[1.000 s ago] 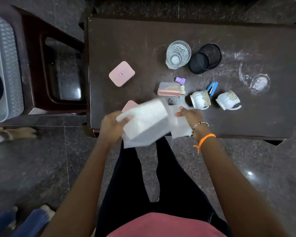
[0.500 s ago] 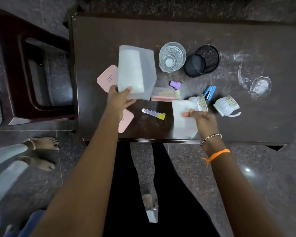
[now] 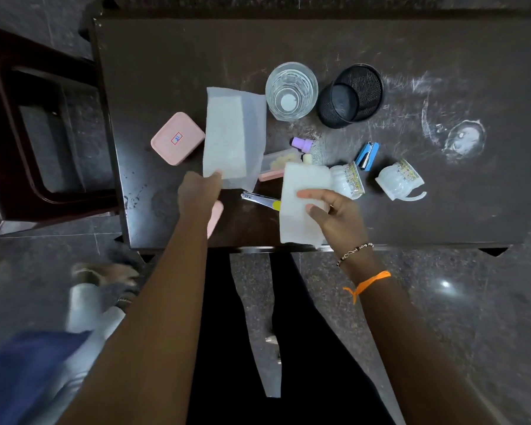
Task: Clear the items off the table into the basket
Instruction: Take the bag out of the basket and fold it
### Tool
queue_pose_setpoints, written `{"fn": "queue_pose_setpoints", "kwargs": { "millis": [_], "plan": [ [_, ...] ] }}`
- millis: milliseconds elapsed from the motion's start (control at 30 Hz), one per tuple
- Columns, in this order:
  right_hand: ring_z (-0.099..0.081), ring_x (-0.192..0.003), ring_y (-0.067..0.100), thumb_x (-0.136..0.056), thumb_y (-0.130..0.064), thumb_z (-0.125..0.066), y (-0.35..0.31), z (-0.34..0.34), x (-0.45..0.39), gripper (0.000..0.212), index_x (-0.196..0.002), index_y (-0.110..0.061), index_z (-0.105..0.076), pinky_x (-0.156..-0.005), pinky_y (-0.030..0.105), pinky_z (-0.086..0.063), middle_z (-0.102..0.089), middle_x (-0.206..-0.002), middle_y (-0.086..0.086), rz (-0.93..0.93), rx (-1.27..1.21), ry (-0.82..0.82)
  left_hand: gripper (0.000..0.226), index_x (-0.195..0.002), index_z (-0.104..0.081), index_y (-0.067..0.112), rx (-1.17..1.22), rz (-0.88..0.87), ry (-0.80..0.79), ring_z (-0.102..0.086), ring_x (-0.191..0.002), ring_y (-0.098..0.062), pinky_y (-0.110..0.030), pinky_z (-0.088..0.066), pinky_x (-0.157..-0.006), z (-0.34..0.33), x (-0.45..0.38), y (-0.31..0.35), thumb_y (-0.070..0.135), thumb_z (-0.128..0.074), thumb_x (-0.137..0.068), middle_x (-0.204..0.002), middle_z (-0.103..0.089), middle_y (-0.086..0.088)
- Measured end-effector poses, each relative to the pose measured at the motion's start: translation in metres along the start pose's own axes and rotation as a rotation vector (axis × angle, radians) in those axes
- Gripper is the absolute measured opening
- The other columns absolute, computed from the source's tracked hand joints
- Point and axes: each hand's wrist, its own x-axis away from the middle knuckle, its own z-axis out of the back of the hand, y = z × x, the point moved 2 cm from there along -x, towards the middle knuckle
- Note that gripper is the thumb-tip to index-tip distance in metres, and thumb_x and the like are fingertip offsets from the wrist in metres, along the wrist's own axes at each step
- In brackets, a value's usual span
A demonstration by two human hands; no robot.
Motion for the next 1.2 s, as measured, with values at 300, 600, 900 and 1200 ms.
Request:
{"fn": "queue_pose_setpoints", "kwargs": {
  "millis": [300,600,900,1200],
  "plan": [
    [-0.057,-0.086,0.002,-0.068,0.014,-0.065,-0.019,-0.002,-0.012,0.062,-0.115,-0.024,-0.053,-0.068,0.007,-0.049,-0.058,-0.105,-0.004,0.118,-0.079,-0.072,0.039,-0.124,-0.049,0.017,0.362,-0.332,-0.177,-0.060,-0.093,-0.010,-0.021,-0.043,-0.073,-0.012,0.068,0.033,0.028,-0.058,-0.088,-0.099,-0.060,0.004],
    [-0.046,-0.065,0.006,-0.074,-0.014,-0.075,-0.032,0.008,-0.024,0.020,-0.070,-0.019,-0.057,-0.061,0.008,-0.038,-0.048,-0.082,-0.001,0.164,0.076,0.106,0.042,-0.113,-0.063,0.021,0.352,-0.663,-0.450,-0.058,-0.080,-0.007,-0.011,-0.048,-0.068,-0.011,0.095,0.051,-0.005,-0.065,-0.079,-0.094,-0.062,0.003],
    [-0.054,-0.069,0.010,-0.085,-0.001,-0.060,-0.033,0.011,-0.022,0.018,-0.081,-0.017,-0.052,-0.063,0.027,-0.048,-0.057,-0.075,0.000,-0.020,-0.438,0.046,0.005,-0.089,-0.054,0.011,0.445,-0.396,-0.408,-0.061,-0.092,-0.019,-0.019,-0.056,-0.067,-0.028,0.096,0.058,0.008,-0.053,-0.093,-0.103,-0.060,-0.009],
    [-0.053,-0.078,0.019,-0.082,-0.003,-0.059,-0.053,0.059,-0.057,0.017,-0.099,-0.004,-0.062,-0.075,0.039,-0.048,-0.062,-0.087,0.010,0.150,-0.184,0.572,0.016,-0.105,-0.058,0.019,0.333,-0.322,-0.465,-0.061,-0.090,-0.016,-0.024,-0.046,-0.082,-0.044,0.111,0.066,0.015,-0.050,-0.093,-0.105,-0.062,-0.003]
  ]
}}
